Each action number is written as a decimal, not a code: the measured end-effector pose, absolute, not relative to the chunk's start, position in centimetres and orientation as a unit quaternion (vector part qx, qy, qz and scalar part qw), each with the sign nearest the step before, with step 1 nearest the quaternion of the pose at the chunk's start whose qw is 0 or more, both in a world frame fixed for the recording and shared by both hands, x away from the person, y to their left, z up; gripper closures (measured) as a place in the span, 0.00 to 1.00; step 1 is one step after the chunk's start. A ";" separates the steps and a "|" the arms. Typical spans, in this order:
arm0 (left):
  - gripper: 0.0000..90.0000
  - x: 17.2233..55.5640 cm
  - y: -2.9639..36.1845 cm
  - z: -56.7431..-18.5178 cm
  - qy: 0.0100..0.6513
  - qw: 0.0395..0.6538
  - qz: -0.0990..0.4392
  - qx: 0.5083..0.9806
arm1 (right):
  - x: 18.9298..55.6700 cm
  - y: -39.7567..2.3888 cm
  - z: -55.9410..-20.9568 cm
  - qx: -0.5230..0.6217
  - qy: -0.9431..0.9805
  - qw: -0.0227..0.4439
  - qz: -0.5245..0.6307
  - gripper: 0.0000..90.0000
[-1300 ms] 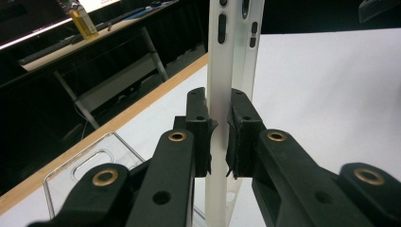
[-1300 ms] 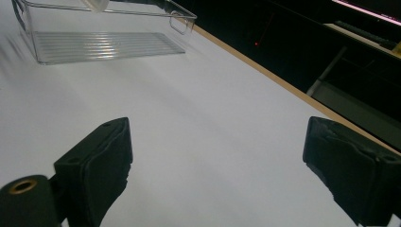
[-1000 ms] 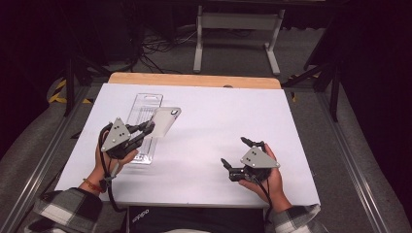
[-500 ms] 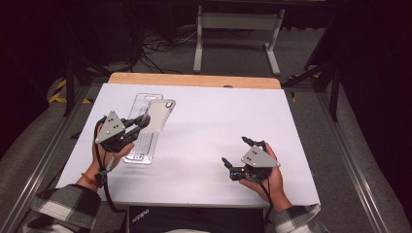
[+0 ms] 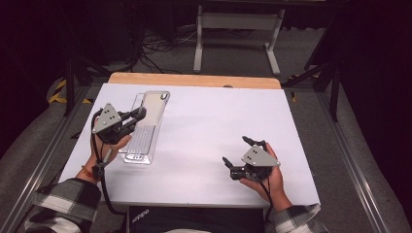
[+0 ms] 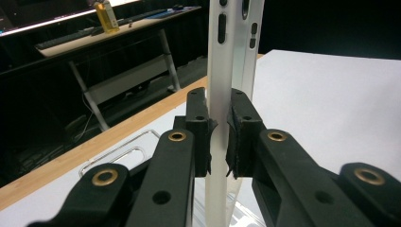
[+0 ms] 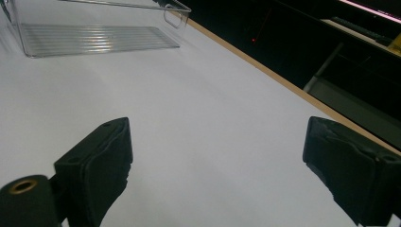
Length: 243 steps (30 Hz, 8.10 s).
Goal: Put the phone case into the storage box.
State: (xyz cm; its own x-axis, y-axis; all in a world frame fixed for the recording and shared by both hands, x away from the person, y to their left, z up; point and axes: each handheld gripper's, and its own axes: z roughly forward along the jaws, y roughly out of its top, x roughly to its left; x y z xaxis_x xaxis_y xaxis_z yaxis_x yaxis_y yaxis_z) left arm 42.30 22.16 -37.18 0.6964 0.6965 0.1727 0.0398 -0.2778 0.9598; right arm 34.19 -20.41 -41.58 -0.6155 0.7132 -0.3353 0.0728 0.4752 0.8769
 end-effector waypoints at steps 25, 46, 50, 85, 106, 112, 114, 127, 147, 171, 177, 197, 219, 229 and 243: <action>0.91 46.6 22.5 -38.1 0.282 0.538 0.289 0.739 | 34.4 -20.4 -41.8 0.253 0.785 0.354 0.441 0.11; 0.91 51.4 23.2 -39.5 0.307 0.517 0.276 0.749 | 35.0 -19.9 -42.5 0.257 0.797 0.347 0.422 0.11; 0.91 52.4 23.1 -40.3 0.316 0.505 0.270 0.757 | 35.2 -19.9 -42.7 0.259 0.801 0.343 0.417 0.11; 0.75 56.5 23.4 -42.6 0.357 0.444 0.278 0.774 | 36.0 -19.5 -43.1 0.251 0.819 0.325 0.402 0.11; 0.89 55.1 23.9 -42.5 0.355 0.457 0.310 0.754 | 35.9 -19.4 -43.1 0.243 0.822 0.324 0.400 0.11; 0.88 54.6 24.1 -42.0 0.352 0.469 0.314 0.747 | 35.9 -19.6 -43.0 0.243 0.820 0.328 0.401 0.11; 0.88 54.4 24.1 -41.8 0.349 0.470 0.315 0.747 | 35.9 -19.6 -42.9 0.244 0.819 0.330 0.402 0.11; 0.87 53.2 24.0 -40.7 0.333 0.491 0.314 0.742 | 35.8 -19.6 -42.8 0.242 0.818 0.330 0.404 0.11; 0.85 51.8 23.7 -40.0 0.316 0.509 0.310 0.738 | 35.5 -19.9 -42.6 0.241 0.813 0.336 0.410 0.11; 0.78 50.1 23.4 -39.3 0.306 0.527 0.301 0.733 | 35.3 -19.6 -42.6 0.235 0.814 0.341 0.408 0.12; 0.75 49.2 23.2 -39.3 0.303 0.529 0.301 0.733 | 35.1 -19.6 -42.4 0.234 0.812 0.344 0.410 0.12; 0.63 47.4 22.7 -39.0 0.288 0.531 0.302 0.737 | 34.9 -19.7 -41.9 0.235 0.805 0.347 0.420 0.12; 0.41 46.9 22.6 -39.0 0.282 0.539 0.292 0.738 | 35.1 -19.7 -42.0 0.236 0.805 0.341 0.424 0.12; 0.25 47.0 22.3 -39.2 0.283 0.531 0.297 0.741 | 35.1 -19.1 -42.2 0.231 0.808 0.331 0.429 0.12; 0.08 47.0 22.2 -39.1 0.283 0.552 0.289 0.729 | 35.3 -18.3 -42.5 0.225 0.812 0.321 0.433 0.12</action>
